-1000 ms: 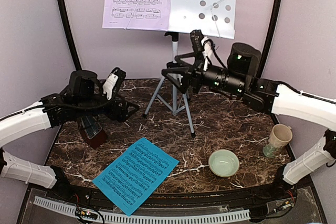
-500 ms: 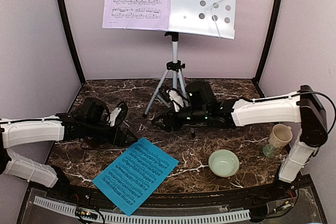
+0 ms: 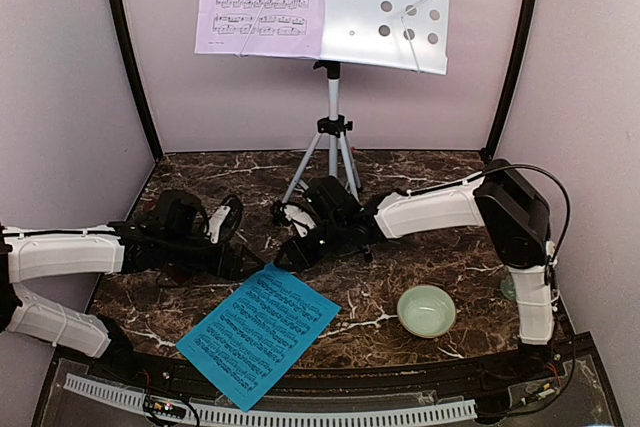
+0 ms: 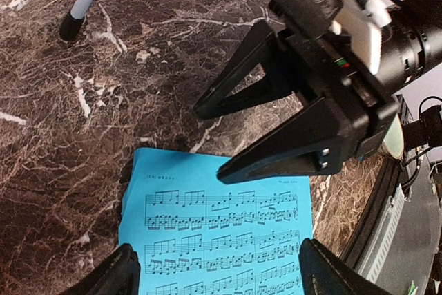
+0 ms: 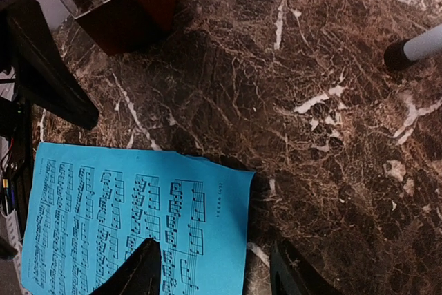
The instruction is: Set up the instrument practice props
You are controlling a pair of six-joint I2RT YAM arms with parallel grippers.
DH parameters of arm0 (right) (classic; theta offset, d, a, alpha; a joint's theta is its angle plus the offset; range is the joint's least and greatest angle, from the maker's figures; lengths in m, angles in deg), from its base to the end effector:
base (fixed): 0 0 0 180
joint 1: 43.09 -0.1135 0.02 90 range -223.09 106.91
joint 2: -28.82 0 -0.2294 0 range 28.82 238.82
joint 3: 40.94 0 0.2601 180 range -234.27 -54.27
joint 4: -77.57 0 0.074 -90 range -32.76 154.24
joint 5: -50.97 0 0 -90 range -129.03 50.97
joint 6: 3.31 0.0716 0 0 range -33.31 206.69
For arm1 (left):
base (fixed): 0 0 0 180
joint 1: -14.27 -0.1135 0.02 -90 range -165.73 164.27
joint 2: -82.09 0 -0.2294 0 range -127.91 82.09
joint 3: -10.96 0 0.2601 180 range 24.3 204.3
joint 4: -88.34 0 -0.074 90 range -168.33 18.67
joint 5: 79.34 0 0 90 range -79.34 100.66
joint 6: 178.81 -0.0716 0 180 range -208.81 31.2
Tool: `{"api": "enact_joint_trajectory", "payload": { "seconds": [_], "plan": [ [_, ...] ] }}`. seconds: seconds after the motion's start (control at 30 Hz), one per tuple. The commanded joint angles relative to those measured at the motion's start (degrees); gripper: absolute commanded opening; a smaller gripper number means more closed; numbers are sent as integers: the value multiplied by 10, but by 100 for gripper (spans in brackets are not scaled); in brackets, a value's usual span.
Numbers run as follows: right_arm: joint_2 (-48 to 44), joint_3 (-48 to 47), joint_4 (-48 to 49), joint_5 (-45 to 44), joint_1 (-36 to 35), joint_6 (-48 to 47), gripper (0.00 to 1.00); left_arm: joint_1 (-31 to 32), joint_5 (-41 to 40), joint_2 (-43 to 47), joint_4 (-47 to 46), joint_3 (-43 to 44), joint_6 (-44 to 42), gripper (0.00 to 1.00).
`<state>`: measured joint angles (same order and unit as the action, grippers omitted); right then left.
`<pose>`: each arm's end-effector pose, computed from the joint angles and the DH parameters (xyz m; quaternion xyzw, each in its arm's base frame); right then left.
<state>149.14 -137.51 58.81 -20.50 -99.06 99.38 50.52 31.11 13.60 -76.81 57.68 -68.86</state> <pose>0.2489 0.4093 0.1109 -0.3934 0.8158 0.3458 0.2451 0.2196 -0.1921 0.1463 0.2036 0.8591 -0.3481 0.3152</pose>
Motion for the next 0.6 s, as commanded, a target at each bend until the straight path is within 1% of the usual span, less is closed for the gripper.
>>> {"api": "enact_joint_trajectory", "payload": {
  "seconds": [0.0, 0.3, 0.43, 0.57],
  "plan": [
    [31, -29, -12, 22, 12, -7, 53, -3, 15, -8, -34, -7, 5, 82],
    [81, -59, -10, 124, 29, 28, 43, -3, 20, -28, -48, 1, 2, 82],
    [98, -67, -5, 157, 32, 47, 40, -3, 15, -26, -49, -1, 3, 82],
    [120, -83, -5, 172, 34, 64, 36, -3, 13, -24, -51, -1, 7, 82]
  ]
}}
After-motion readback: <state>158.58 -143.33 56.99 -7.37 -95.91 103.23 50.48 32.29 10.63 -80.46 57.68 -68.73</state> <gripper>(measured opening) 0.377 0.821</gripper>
